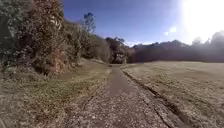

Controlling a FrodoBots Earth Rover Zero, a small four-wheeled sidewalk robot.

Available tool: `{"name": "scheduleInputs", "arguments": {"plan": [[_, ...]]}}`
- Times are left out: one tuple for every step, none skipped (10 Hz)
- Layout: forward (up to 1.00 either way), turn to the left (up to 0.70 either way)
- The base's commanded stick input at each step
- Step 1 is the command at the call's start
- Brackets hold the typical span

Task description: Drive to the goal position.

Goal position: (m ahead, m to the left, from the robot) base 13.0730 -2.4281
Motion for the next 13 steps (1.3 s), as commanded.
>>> {"name": "scheduleInputs", "arguments": {"plan": [[0.60, -0.15], [0.60, -0.15], [0.60, -0.15], [0.60, -0.15], [0.60, -0.15], [0.60, -0.15], [0.60, -0.15], [0.60, -0.08], [0.60, -0.06], [0.60, -0.03], [0.60, -0.03], [0.60, -0.03], [0.60, -0.03]]}}
